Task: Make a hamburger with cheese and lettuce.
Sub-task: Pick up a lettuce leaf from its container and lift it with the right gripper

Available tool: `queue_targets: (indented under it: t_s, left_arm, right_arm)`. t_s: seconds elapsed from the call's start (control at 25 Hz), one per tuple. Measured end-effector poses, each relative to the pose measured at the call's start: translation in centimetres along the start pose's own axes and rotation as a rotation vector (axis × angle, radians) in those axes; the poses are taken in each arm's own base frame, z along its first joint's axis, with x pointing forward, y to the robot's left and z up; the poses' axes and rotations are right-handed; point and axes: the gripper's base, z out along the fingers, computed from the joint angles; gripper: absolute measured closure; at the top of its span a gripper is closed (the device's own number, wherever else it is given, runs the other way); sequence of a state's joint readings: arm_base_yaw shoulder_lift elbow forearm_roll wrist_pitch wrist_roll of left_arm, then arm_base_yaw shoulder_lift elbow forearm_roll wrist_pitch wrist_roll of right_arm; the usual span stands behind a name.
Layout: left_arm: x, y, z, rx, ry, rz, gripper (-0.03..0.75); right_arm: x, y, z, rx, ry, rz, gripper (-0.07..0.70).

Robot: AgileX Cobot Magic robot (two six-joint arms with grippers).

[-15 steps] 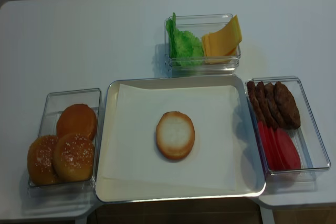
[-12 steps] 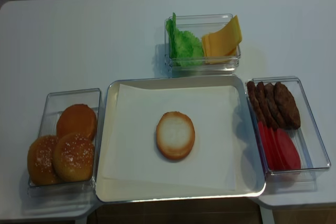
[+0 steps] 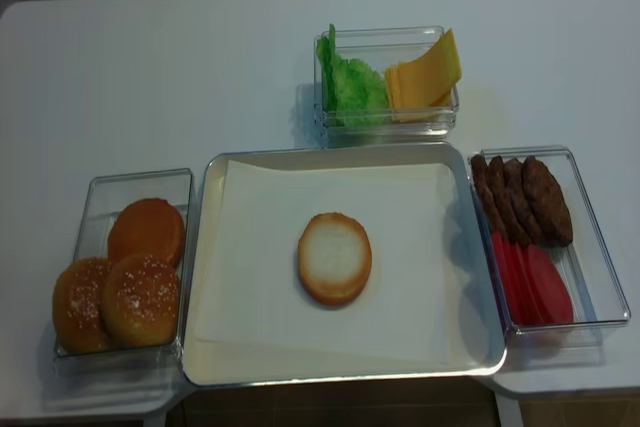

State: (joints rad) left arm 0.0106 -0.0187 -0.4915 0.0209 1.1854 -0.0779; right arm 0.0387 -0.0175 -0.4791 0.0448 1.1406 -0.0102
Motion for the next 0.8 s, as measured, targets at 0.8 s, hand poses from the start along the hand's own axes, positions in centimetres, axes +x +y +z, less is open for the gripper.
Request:
queue_targets:
  t_s: [0.8]
  left_arm:
    - [0.00,0.00,0.00,0.000,0.000,0.002,0.357]
  right_arm:
    - [0.00,0.08,0.00,-0.009,0.000,0.004,0.134]
